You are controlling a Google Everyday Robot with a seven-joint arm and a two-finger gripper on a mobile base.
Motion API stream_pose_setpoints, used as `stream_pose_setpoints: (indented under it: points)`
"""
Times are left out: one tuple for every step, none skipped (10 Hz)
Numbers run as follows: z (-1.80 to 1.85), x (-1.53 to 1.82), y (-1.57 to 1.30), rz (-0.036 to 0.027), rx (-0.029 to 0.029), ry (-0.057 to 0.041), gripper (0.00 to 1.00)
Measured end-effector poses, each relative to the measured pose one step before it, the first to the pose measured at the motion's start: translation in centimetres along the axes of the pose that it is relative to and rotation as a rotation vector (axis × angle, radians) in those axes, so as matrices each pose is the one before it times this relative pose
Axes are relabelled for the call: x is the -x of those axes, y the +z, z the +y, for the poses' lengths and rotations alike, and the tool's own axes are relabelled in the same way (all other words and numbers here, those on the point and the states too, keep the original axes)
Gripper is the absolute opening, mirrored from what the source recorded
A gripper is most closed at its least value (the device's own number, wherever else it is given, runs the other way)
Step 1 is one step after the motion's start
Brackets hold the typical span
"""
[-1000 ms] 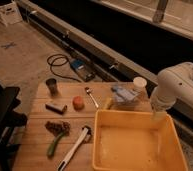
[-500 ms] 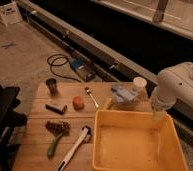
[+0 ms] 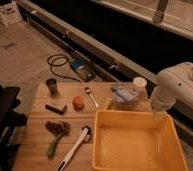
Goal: Place brush in paper cup
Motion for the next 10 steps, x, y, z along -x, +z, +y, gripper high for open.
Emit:
stream_pose_setpoints:
  points:
    - [-0.267,0.959,-0.261,0.00659,-0.01226,-0.03093,0.65]
    - [-0.324,1.344,-0.320,-0.00471,-0.01069,-0.03309,0.65]
    - [-0.468,2.028,-0.534,-0.01282,-0.01501,-0.04694,0.65]
    - [-0.317,1.737,-0.380,-0.01723,-0.00966,-0.03931,0.65]
    - [-0.253,1.620,-0.240,-0.02430,-0.00465,-0.03367,0.65]
    - [-0.308,2.241,-0.245,-0.04097,-0.00129,-0.04545,0.65]
    - [-0.269,2.288,0.000,-0.03819,0.00257,-0.04645,0.65]
    - [-0.316,2.549,0.083,-0.03603,0.00271,-0.05256,0.65]
    - [-0.318,3.385,0.179,-0.04345,0.00361,-0.07601,0.65]
    - [-0.156,2.379,0.239,-0.03025,0.00532,-0.05839,0.65]
